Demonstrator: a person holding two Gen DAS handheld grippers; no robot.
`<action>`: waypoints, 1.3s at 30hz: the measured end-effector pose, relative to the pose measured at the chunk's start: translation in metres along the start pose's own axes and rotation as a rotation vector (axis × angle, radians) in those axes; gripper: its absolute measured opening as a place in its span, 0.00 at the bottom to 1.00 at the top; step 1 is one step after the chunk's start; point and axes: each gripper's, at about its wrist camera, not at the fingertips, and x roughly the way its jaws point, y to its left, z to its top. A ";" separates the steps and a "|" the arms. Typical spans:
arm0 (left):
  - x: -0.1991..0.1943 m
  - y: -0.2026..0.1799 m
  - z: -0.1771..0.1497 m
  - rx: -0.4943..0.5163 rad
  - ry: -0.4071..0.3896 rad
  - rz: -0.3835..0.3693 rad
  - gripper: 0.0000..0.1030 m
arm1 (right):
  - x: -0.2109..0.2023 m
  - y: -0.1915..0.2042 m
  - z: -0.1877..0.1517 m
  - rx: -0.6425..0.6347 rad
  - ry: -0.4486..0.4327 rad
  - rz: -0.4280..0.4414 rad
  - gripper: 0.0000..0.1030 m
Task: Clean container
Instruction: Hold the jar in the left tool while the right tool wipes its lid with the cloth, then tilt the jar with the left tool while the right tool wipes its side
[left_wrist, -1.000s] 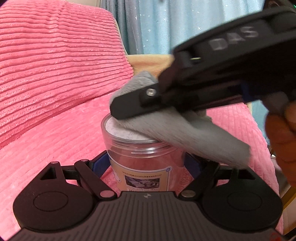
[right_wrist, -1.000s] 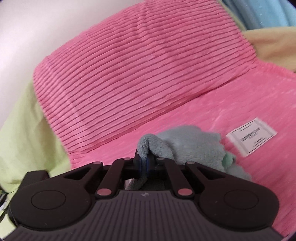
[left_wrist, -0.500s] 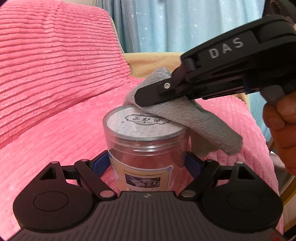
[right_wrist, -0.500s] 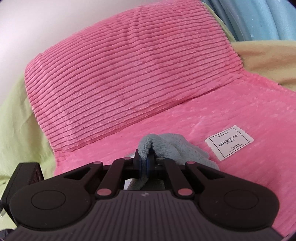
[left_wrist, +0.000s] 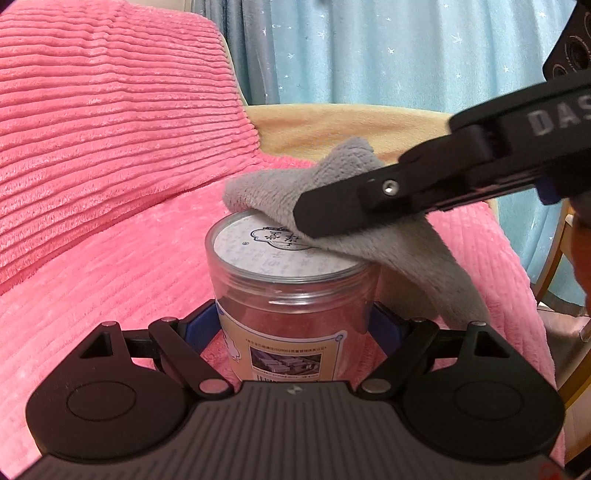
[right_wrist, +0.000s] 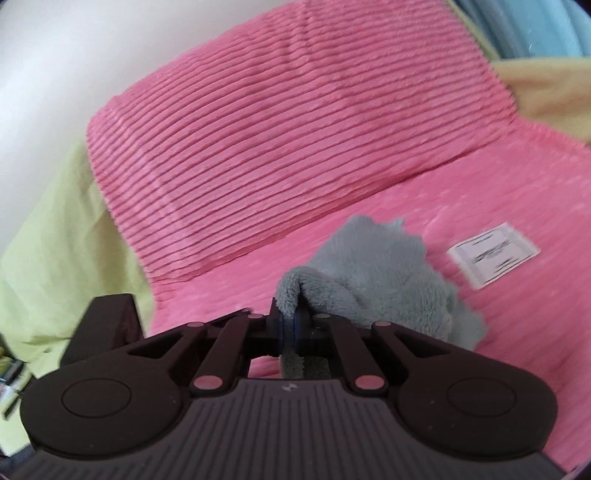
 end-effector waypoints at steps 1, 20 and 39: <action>0.000 0.000 0.000 -0.001 0.000 0.000 0.82 | 0.000 0.000 0.000 0.001 0.004 0.009 0.03; -0.005 -0.004 -0.003 0.005 -0.003 0.003 0.82 | -0.012 -0.012 0.002 -0.019 -0.074 -0.129 0.02; -0.004 -0.005 -0.001 0.017 0.006 0.013 0.82 | -0.001 -0.005 0.000 -0.015 -0.060 -0.081 0.02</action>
